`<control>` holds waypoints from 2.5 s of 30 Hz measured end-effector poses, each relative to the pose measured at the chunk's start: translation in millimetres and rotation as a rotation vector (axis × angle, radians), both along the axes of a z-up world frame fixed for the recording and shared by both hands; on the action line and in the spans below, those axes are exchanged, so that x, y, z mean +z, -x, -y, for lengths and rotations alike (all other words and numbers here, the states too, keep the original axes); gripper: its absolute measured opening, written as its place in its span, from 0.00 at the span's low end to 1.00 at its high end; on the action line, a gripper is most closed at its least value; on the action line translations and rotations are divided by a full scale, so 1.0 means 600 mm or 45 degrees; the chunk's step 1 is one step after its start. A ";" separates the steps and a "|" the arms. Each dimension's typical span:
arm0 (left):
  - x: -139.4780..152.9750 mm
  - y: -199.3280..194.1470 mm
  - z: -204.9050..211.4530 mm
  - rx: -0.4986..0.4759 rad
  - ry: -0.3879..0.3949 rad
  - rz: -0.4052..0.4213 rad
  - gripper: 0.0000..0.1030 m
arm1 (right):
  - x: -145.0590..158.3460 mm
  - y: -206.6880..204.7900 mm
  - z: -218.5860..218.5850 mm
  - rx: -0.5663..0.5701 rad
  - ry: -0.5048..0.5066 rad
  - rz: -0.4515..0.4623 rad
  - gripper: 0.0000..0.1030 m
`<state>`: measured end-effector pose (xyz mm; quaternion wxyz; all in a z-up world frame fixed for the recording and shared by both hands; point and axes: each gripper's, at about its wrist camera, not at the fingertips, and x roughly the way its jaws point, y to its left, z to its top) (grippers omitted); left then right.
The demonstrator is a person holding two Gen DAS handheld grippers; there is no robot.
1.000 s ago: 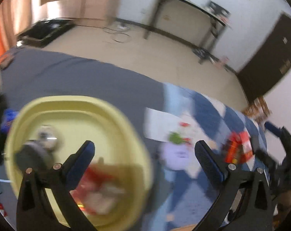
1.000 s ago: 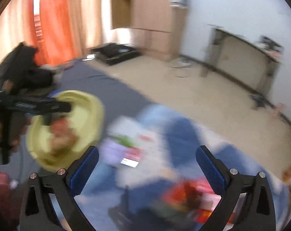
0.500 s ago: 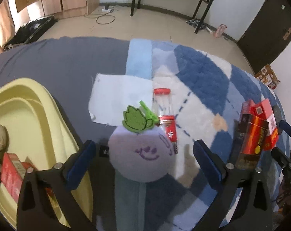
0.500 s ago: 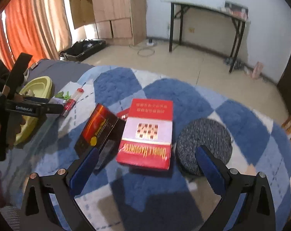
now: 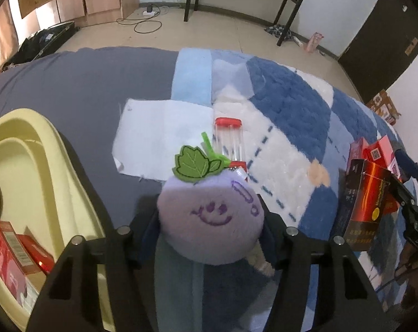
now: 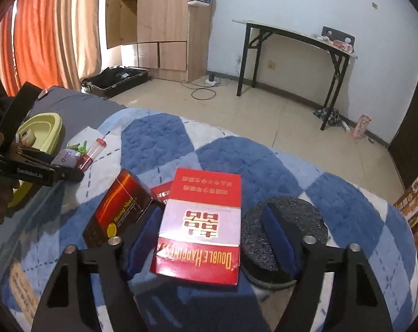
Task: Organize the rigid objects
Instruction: 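Grasp the purple plush with the left tool while the right tool grasps the Double Happiness box, then drop the plush and box into the yellow tray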
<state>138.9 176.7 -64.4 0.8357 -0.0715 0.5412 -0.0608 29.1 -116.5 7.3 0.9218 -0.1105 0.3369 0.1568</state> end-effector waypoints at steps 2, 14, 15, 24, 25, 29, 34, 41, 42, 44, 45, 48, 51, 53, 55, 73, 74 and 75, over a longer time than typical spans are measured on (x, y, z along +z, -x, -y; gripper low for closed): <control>0.003 0.004 -0.004 0.005 0.008 0.004 0.57 | 0.009 0.006 0.007 0.024 -0.007 0.002 0.58; 0.084 0.043 -0.045 0.051 0.102 0.132 0.55 | 0.078 0.058 0.052 -0.002 -0.074 0.072 0.56; 0.096 0.047 -0.054 0.062 0.106 0.150 0.55 | 0.091 0.061 0.050 0.006 -0.082 0.079 0.56; 0.197 0.114 -0.269 0.312 0.070 0.249 0.55 | 0.194 0.085 -0.097 0.272 -0.143 0.124 0.56; 0.203 0.129 -0.302 0.348 0.058 0.258 0.55 | 0.200 0.087 -0.122 0.312 -0.146 0.118 0.56; 0.186 0.162 -0.391 0.446 0.037 0.207 0.55 | 0.201 0.096 -0.236 0.497 -0.137 0.085 0.56; 0.141 0.172 -0.449 0.508 0.067 0.134 0.55 | 0.159 0.092 -0.377 0.661 -0.112 -0.035 0.56; 0.093 0.109 -0.477 0.474 0.058 0.027 0.55 | 0.113 0.033 -0.502 0.710 -0.051 -0.108 0.56; 0.091 0.102 -0.477 0.461 0.060 0.025 0.55 | 0.102 0.020 -0.515 0.706 -0.042 -0.138 0.56; 0.081 0.090 -0.472 0.437 0.044 0.006 0.55 | 0.083 0.002 -0.539 0.702 -0.005 -0.153 0.56; 0.075 0.088 -0.471 0.438 0.038 -0.006 0.55 | 0.074 -0.004 -0.547 0.691 0.001 -0.168 0.56; 0.064 0.083 -0.477 0.444 0.051 -0.012 0.58 | 0.054 -0.023 -0.567 0.651 0.024 -0.196 0.56; 0.057 0.083 -0.477 0.434 0.068 0.018 0.67 | 0.043 -0.030 -0.568 0.618 0.009 -0.221 0.56; 0.061 0.085 -0.475 0.425 0.107 0.053 0.85 | 0.037 -0.033 -0.566 0.593 0.006 -0.238 0.68; 0.081 0.091 -0.468 0.467 0.058 0.099 1.00 | 0.048 -0.027 -0.557 0.571 -0.025 -0.217 0.92; 0.107 0.020 -0.035 -0.061 0.057 0.108 0.99 | 0.141 0.061 0.029 0.032 0.072 0.031 1.00; 0.093 0.018 -0.017 -0.069 0.044 0.082 0.99 | 0.123 0.068 0.052 0.013 0.063 0.018 1.00; 0.074 0.017 -0.003 -0.084 0.022 0.059 0.98 | 0.106 0.071 0.072 -0.012 0.057 0.006 1.00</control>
